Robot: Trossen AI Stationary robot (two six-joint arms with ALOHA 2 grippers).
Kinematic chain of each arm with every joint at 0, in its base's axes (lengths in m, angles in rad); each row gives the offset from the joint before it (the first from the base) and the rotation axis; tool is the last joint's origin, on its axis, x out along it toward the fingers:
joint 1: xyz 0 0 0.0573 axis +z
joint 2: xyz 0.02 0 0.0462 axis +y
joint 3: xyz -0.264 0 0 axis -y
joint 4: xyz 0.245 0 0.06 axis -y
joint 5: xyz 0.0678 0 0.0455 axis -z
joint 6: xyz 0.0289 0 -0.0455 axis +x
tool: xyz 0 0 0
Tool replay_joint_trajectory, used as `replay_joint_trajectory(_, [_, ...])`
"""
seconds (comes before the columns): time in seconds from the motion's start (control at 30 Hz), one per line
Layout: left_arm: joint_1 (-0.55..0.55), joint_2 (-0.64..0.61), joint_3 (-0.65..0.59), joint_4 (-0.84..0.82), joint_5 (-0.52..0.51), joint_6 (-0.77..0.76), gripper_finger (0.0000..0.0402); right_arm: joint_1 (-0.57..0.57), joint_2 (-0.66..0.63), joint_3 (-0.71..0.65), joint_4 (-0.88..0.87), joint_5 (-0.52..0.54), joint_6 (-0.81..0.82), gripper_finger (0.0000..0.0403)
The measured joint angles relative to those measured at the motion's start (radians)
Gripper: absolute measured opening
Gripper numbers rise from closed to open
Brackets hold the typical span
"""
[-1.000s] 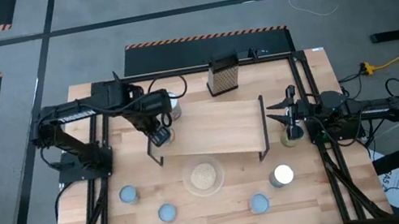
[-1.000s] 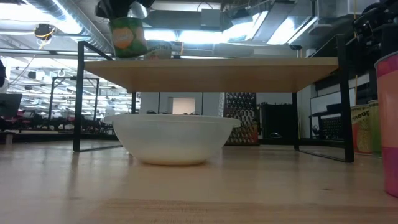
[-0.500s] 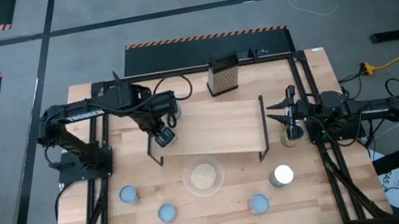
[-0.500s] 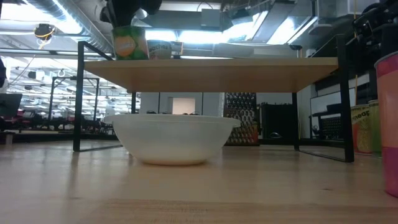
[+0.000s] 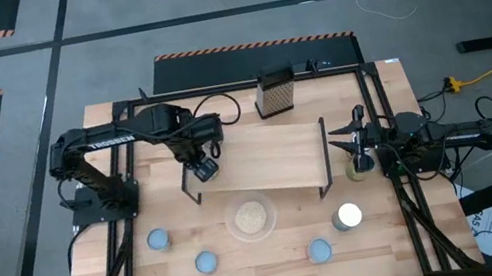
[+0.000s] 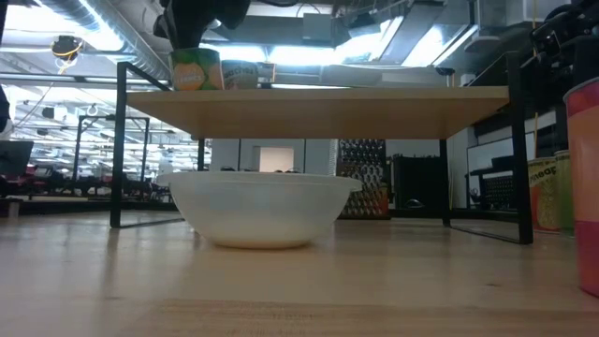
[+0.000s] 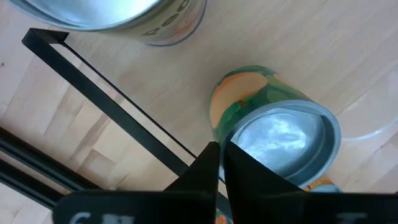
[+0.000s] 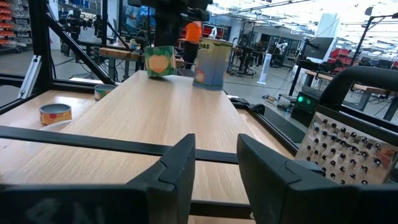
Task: Pick and place cans onto a shelf
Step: Put the small canned peaches on the shelf, then put the large canned pineapples on the shelf
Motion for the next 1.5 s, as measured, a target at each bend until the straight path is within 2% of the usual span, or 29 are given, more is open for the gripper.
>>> replay_joint_trajectory(0.7, [0.000, 0.000, 0.000, 0.004, 0.000, -0.006, 0.0018, 0.000, 0.000, 0.000, 0.000, 0.000, 0.000, 0.0124])
replay_joint_trajectory(1.17, [0.000, 0.000, 0.000, 0.004, -0.007, -0.031, 0.0054, 0.000, 0.000, 0.000, 0.000, 0.000, 0.000, 0.0124])
replay_joint_trajectory(1.5, [0.000, -0.001, -0.001, 0.027, -0.008, -0.026, 0.0052, 0.000, 0.000, 0.000, 0.000, 0.000, 0.000, 0.0124])
